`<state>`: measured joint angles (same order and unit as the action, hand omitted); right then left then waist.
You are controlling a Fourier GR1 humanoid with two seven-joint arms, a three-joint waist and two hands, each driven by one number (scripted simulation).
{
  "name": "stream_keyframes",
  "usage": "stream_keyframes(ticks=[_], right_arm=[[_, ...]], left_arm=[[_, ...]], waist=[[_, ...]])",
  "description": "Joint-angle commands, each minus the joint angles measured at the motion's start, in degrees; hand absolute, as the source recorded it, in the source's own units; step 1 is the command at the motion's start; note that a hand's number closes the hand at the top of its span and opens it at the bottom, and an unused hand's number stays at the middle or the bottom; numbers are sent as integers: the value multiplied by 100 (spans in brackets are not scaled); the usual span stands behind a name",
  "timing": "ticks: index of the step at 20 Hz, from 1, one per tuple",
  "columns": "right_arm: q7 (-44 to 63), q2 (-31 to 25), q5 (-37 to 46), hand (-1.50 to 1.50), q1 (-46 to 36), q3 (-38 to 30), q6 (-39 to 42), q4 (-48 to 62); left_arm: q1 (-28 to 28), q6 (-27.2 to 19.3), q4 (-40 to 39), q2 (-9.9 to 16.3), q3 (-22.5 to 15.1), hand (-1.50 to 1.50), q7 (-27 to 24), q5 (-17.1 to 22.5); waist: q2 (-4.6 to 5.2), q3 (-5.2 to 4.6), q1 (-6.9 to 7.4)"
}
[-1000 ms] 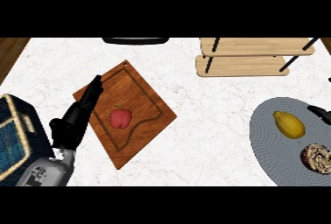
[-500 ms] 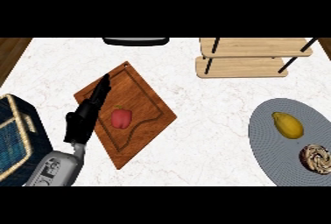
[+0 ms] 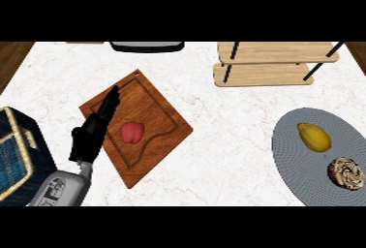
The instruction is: Pick the lemon from the placemat and place it in the tiered shelf
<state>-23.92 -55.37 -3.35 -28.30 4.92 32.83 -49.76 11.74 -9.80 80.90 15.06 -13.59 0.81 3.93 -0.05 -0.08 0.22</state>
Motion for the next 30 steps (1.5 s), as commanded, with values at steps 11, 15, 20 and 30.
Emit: stream_keyframes(ticks=[11,15,20,30], right_arm=[[1865,-23,796,-150,875,28,-118,-2638],[1962,48,930,-150,1203,-444,19,-3062],[1816,266,1351,-150,1331,-772,101,-3088],[3039,1075,1475,-150,1526,-1073,385,-4186]], left_arm=[[-354,171,43,-187,188,0,-241,-205],[-206,410,178,-144,429,0,9,-172],[-136,436,223,-251,530,0,151,-343],[-500,552,376,-437,618,0,-96,-588]], waist=[[-12,5,-57],[-6,7,-51],[2,8,-23],[-4,7,-11]])
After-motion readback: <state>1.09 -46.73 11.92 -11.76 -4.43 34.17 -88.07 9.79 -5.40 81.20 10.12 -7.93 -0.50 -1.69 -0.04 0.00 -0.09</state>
